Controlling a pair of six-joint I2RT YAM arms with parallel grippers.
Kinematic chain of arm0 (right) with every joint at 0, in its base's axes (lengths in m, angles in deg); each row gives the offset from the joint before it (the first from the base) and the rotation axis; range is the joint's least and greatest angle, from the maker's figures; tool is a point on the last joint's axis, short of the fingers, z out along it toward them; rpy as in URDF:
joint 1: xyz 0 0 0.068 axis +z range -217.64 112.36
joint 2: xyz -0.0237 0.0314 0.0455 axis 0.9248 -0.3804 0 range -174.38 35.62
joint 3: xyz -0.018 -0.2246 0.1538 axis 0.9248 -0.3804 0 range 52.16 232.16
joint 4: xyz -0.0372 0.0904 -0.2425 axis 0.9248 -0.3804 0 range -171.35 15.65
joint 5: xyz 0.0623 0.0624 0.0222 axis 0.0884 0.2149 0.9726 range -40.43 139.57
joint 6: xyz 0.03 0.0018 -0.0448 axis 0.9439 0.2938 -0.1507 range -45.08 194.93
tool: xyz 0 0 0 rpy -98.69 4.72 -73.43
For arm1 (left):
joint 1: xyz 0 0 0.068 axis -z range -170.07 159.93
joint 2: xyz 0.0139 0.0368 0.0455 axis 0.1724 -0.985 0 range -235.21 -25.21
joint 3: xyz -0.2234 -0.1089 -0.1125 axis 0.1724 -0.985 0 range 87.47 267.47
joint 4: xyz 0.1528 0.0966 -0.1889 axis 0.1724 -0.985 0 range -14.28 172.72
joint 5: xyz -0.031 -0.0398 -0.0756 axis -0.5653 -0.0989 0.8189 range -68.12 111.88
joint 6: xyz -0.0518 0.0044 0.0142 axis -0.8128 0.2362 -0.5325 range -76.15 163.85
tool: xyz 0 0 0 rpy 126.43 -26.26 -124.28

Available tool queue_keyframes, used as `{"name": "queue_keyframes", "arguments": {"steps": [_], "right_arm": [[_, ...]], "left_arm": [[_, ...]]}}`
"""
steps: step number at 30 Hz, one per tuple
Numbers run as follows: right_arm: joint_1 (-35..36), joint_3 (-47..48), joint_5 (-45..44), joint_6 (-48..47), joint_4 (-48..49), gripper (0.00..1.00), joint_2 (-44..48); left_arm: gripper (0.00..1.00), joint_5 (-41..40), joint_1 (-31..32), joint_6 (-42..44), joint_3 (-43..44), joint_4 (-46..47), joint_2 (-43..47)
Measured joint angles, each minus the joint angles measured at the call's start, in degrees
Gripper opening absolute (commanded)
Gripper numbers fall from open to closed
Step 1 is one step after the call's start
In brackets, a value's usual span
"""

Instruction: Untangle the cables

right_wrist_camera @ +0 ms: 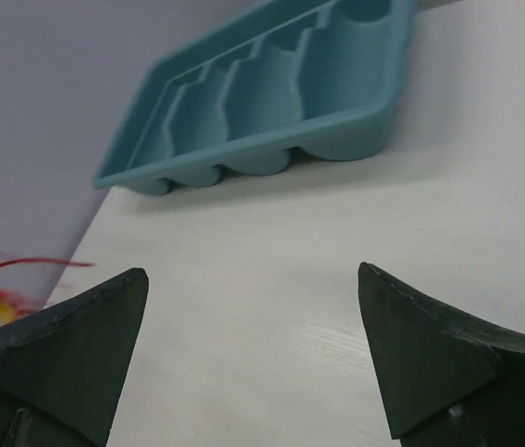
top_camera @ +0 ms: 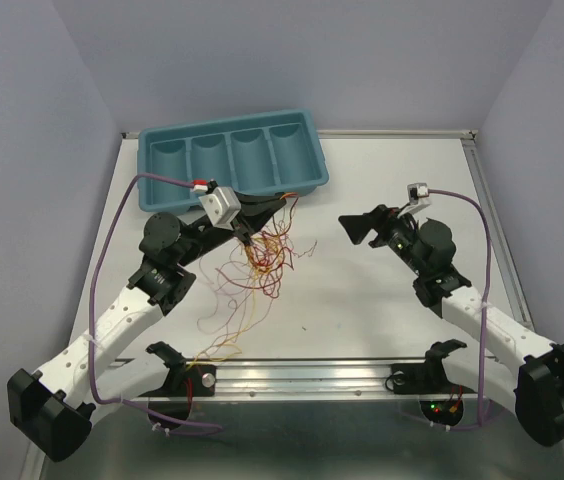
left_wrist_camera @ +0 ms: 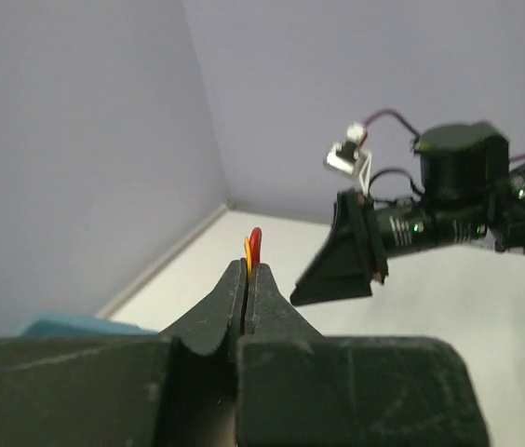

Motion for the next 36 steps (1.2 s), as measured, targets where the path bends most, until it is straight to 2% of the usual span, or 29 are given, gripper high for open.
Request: {"name": "queue_keyframes", "arguments": {"steps": [5,10,13,17,24,31,36], "right_arm": [[4.0,-0.1,14.1,-3.9,8.9,0.99,-1.4],[14.1,-0.1,18.4,-9.7,12.4,1.00,-5.3],[15.5,-0.1,17.1,-11.4,12.6,0.97,-8.4],[15.7,-0.1,12.9,-12.4,12.6,0.84,-10.9],[16.4,-0.1,11.2,-12.5,13.6,0.84,-11.0],[21.6,0.9,14.3,-14.3,14.9,0.85,-13.0],[25.2,4.1,13.4,-16.5,13.8,0.81,-17.4]], "left_arm": [[0.00,1.2,-0.2,-0.4,-0.3,-4.2,-3.4],[0.00,2.4,-0.3,-0.9,-0.3,-3.4,-2.2],[0.00,3.8,-0.3,-1.5,-0.3,-3.1,-1.9],[0.00,6.0,-0.3,-2.1,-0.3,-3.1,-1.9],[0.00,11.0,-0.3,-4.8,-0.2,-2.7,-3.0],[0.00,11.6,-0.3,-6.0,-0.2,-2.5,-4.7],[0.00,11.6,-0.3,-6.4,-0.2,-2.3,-4.6]]}}
